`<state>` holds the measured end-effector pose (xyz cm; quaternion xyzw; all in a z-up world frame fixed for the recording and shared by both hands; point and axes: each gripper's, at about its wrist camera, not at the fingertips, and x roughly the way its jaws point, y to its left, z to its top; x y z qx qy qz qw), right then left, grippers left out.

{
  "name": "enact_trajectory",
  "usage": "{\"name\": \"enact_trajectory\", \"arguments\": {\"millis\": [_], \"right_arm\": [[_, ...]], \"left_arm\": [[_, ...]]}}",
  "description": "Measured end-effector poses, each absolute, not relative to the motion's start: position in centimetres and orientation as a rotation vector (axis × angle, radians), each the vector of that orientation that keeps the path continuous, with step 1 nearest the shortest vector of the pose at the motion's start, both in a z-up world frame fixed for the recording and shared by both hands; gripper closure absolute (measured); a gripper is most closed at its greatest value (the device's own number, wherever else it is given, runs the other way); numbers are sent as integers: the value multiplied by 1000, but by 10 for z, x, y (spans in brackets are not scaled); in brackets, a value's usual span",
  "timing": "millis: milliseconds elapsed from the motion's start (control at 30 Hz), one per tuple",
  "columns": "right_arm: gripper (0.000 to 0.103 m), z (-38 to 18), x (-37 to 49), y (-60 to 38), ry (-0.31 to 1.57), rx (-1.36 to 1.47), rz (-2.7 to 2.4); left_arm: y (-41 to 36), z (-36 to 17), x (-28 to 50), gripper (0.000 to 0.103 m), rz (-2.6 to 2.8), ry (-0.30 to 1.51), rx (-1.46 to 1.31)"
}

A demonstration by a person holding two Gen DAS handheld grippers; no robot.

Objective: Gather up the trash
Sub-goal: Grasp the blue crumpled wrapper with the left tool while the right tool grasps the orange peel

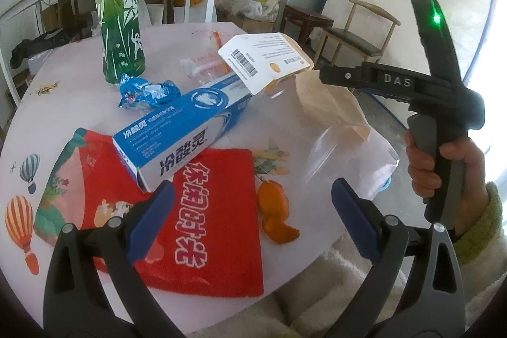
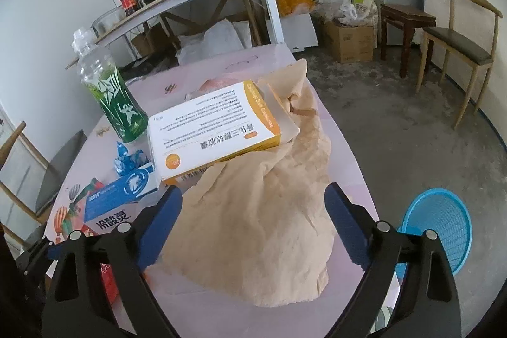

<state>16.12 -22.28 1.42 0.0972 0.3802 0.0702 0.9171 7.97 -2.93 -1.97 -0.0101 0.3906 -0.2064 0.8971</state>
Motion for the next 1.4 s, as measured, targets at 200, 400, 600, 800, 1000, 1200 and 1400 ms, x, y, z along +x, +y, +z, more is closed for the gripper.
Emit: {"name": "enact_trajectory", "arguments": {"millis": [200,400,600,800,1000,1200,1400], "right_arm": [[14,30,136,-234,684,226,128],[11,42,101,-244,616,245,143],[9,49,89,-230,649,262,214],[9,46,79,-193,696,223,289],[10,27,65,-151,786,184,361],[35,-5,78,-134,905,189,338],[54,-25,88,-126,981,232,320]], "left_arm": [[-22,-11,76,8,-427,767,-11],[-2,-3,70,8,-386,730,-16],[26,0,64,8,-323,706,-49],[52,6,72,8,-266,705,-95],[82,6,85,9,-212,693,-178],[95,-4,83,15,-198,704,-221],[105,-10,83,28,-185,726,-239]]}}
